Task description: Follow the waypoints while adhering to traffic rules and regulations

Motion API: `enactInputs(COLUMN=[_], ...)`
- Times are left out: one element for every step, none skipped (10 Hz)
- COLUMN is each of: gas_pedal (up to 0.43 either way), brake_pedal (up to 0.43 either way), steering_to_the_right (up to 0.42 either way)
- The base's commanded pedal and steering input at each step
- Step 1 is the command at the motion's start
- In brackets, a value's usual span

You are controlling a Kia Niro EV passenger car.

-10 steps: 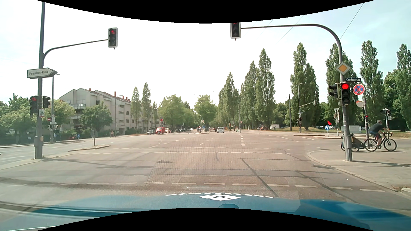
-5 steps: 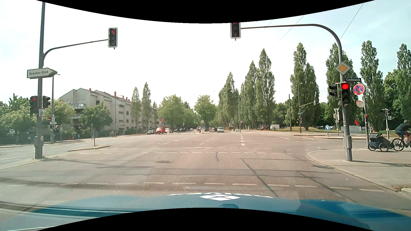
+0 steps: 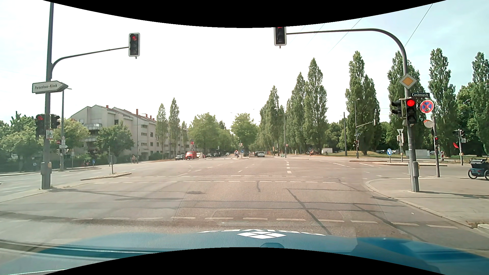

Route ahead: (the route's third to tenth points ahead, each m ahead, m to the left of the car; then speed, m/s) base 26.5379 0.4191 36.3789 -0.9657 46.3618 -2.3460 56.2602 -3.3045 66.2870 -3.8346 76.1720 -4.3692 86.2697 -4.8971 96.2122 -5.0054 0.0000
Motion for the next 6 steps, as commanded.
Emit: enactInputs(gas_pedal=[0.0,0.0,0.0,0.0,0.0,0.0], brake_pedal=[0.268,0.268,0.268,0.268,0.268,0.268], steering_to_the_right=[0.003,0.003,0.003,0.003,0.003,0.003])
